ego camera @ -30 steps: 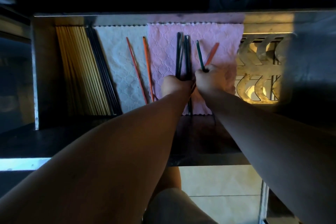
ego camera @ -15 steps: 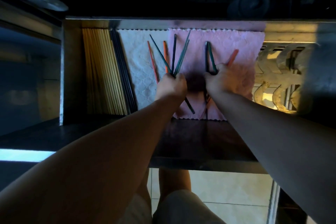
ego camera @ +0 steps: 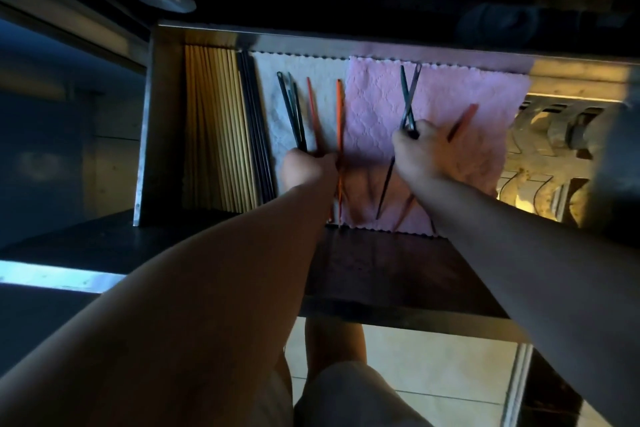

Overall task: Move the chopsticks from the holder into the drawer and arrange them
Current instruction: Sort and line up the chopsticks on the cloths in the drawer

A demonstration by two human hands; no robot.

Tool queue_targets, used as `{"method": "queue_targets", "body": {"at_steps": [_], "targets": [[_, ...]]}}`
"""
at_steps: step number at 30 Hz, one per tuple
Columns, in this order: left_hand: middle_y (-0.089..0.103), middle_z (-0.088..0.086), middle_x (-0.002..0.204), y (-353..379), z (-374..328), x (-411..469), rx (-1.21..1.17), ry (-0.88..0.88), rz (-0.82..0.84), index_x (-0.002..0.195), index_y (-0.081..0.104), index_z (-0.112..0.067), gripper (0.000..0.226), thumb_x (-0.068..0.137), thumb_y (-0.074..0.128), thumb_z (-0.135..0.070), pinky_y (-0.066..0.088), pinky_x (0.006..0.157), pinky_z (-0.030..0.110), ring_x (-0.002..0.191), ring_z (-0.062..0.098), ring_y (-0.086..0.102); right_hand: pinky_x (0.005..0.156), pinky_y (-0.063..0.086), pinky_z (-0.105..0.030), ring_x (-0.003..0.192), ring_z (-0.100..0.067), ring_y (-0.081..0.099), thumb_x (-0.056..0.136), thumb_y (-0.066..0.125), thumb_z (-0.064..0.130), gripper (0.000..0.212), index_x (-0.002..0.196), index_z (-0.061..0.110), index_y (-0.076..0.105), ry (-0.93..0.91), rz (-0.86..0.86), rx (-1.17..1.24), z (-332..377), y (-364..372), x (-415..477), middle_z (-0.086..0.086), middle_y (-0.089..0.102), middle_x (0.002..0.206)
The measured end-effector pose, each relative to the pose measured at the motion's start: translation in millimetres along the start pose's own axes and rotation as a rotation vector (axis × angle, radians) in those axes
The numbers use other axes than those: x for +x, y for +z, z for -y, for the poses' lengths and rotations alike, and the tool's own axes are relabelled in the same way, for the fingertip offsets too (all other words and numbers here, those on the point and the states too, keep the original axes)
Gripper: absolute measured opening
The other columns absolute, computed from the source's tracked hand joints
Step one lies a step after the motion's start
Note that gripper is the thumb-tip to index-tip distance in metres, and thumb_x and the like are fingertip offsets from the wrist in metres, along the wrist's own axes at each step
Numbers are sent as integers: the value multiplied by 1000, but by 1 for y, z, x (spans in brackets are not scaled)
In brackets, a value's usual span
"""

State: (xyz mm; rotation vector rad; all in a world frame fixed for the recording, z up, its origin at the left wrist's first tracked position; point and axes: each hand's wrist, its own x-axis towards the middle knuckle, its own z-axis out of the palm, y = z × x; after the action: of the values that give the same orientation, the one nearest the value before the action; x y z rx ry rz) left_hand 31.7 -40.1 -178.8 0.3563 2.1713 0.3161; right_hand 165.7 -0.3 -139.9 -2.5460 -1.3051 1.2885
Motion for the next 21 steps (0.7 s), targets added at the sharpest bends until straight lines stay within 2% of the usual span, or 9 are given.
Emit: {"method": "queue_targets", "body": {"at_steps": [2, 5, 6, 8, 10, 14, 17, 19, 21], "targets": [[72, 5, 84, 3, 0, 0, 5, -16, -5, 93, 73, -5, 33, 73, 78, -30, 51, 62, 26, 79, 22, 69, 70, 23, -25, 102, -25, 54, 93, 45, 27, 27, 110, 11, 60, -26, 9, 29, -1, -1, 2, -1, 47, 94], [73, 7, 87, 4, 1, 1, 2, -37, -40, 93, 72, -8, 26, 73, 73, -24, 59, 71, 33, 83, 28, 70, 77, 24, -29, 112, -28, 49, 98, 41, 22, 28, 117, 8, 57, -45, -1, 67, 1, -4, -4, -1, 37, 97], [72, 7, 83, 3, 2, 1, -12, -38, -46, 90, 72, -9, 23, 72, 71, -24, 59, 69, 34, 80, 27, 70, 75, 28, -28, 106, -30, 54, 98, 41, 21, 25, 112, 8, 58, -57, -16, 147, 2, 0, -3, -2, 42, 93], [70, 3, 74, 1, 0, 1, -37, -23, -39, 83, 71, -11, 19, 71, 72, -26, 53, 61, 28, 72, 24, 68, 59, 41, -22, 75, -25, 60, 96, 43, 20, 16, 94, 10, 56, -74, -17, 329, -2, 11, 4, -2, 55, 75], [67, 1, 71, -1, -3, -2, -43, 18, -10, 81, 70, -12, 18, 73, 73, -28, 50, 59, 26, 69, 23, 65, 42, 39, -13, 57, -15, 54, 97, 43, 22, 15, 89, 13, 51, -72, -16, 368, -4, 18, 7, 1, 54, 66], [60, -1, 65, -2, -14, -11, -13, 80, 125, 77, 67, -14, 16, 82, 73, -28, 40, 54, 21, 65, 21, 60, 51, 38, -24, 51, -15, 45, 99, 44, 21, 18, 88, 12, 55, -54, 12, 479, -6, 24, 6, 1, 50, 63], [67, 9, 77, -2, -19, -11, -7, 115, 145, 86, 70, -6, 24, 86, 66, -30, 48, 62, 30, 82, 31, 68, 48, 31, -20, 45, -12, 42, 98, 46, 20, 27, 74, 15, 55, -30, 32, 560, -3, 28, 2, 0, 46, 58], [72, 13, 90, -7, -18, -10, 4, 127, 124, 98, 70, -7, 34, 90, 55, -36, 57, 74, 37, 89, 34, 69, 38, 27, -14, 33, -4, 37, 98, 47, 19, 28, 72, 15, 56, -26, 92, 610, 2, 30, -3, -1, 41, 54], [72, 15, 98, -15, -15, -9, 4, 136, 116, 107, 67, -9, 40, 96, 45, -41, 57, 82, 42, 92, 35, 68, 32, 21, -10, 25, 0, 29, 96, 52, 17, 24, 73, 11, 54, -9, 180, 663, 7, 35, -9, -3, 37, 53]]}}
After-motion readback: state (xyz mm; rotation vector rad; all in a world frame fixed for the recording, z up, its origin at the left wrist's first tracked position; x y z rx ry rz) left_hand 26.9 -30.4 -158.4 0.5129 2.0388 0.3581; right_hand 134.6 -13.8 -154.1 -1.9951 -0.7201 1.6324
